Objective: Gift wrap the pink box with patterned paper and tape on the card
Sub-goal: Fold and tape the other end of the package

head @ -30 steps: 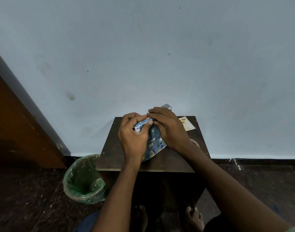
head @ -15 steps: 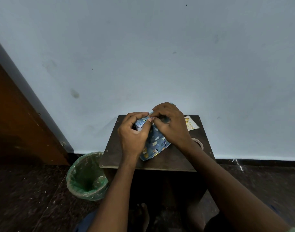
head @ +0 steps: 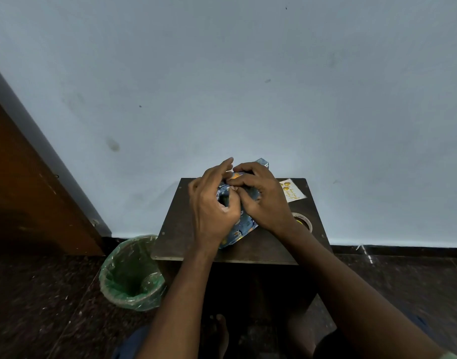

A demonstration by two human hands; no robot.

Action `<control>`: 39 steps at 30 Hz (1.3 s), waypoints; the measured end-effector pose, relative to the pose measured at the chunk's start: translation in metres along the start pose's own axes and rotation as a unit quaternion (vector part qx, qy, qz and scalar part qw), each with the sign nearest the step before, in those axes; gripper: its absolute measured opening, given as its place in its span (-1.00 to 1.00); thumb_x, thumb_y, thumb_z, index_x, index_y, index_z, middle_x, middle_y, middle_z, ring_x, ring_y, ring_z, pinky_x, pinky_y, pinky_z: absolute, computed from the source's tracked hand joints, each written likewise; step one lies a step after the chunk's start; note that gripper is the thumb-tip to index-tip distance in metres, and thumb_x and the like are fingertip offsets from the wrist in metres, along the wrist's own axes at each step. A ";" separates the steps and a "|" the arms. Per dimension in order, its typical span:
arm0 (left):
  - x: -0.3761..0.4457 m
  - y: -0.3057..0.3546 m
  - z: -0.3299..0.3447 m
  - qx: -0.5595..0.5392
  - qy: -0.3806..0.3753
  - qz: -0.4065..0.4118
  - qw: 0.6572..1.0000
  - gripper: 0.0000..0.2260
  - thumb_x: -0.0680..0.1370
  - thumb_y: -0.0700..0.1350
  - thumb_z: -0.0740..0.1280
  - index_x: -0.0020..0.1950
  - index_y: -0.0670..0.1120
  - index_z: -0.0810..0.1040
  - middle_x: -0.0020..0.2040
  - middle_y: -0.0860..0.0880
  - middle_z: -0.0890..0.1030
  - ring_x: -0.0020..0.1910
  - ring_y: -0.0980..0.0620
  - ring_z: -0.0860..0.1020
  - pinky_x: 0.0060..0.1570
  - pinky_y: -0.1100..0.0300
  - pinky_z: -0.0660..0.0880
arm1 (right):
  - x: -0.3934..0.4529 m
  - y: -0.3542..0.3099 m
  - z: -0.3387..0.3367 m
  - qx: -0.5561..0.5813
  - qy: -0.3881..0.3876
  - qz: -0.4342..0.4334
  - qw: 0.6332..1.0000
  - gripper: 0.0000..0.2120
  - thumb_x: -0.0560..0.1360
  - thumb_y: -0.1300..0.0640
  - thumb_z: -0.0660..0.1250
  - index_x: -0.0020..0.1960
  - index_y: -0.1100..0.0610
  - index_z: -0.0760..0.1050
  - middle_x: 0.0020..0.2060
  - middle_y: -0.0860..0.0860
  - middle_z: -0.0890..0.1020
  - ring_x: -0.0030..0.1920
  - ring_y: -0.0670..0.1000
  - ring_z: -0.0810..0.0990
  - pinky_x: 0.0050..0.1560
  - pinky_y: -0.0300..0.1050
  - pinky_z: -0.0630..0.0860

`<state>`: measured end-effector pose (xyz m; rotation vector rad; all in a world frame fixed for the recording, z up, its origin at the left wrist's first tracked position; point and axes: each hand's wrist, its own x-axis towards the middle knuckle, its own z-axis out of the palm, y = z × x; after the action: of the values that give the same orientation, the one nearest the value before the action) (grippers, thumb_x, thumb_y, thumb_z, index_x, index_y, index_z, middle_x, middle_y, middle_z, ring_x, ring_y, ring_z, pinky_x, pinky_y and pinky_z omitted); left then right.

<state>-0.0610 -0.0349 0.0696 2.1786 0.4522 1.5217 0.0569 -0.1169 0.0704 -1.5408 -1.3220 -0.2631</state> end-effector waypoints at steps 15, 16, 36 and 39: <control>0.022 0.021 0.036 0.138 0.026 -0.121 0.983 -0.62 0.65 -0.06 0.24 0.46 -0.03 0.55 0.40 0.03 0.60 0.11 -0.04 0.69 -0.11 0.05 0.56 | -0.003 0.008 -0.016 0.041 -0.005 -0.011 0.999 -0.61 0.47 0.49 0.35 0.21 0.21 0.69 0.21 0.04 0.69 0.30 0.01 0.61 0.26 -0.03 0.57; 0.022 0.021 0.037 0.149 0.024 -0.118 0.981 -0.62 0.63 -0.07 0.27 0.45 -0.04 0.56 0.39 0.01 0.61 0.10 -0.06 0.69 -0.12 0.05 0.56 | -0.005 0.010 -0.021 0.051 0.047 0.023 0.997 -0.62 0.48 0.51 0.34 0.18 0.20 0.70 0.14 0.02 0.72 0.23 -0.02 0.65 0.21 -0.04 0.60; 0.014 0.016 0.036 0.169 0.024 -0.094 0.981 -0.64 0.52 -0.17 0.33 0.29 0.01 0.67 0.12 0.04 0.69 -0.06 -0.03 0.70 -0.25 0.21 0.37 | -0.048 0.101 -0.049 -0.337 -0.202 0.308 0.866 -0.76 0.50 0.30 0.32 -0.19 -0.03 0.50 -0.13 -0.03 0.53 0.04 0.13 0.60 -0.15 -0.12 0.37; 0.016 0.015 0.034 0.153 0.029 -0.097 0.983 -0.64 0.52 -0.16 0.31 0.29 0.02 0.67 0.13 0.06 0.69 -0.07 -0.03 0.70 -0.24 0.20 0.39 | -0.043 0.098 -0.055 -0.297 -0.185 0.316 0.882 -0.77 0.48 0.27 0.34 -0.18 -0.06 0.53 -0.09 -0.06 0.60 -0.02 0.08 0.60 -0.16 -0.12 0.40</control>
<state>-0.0237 -0.0457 0.0802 2.2367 0.9442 1.4921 0.1455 -0.1713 0.0096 -2.5599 -0.9682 0.0625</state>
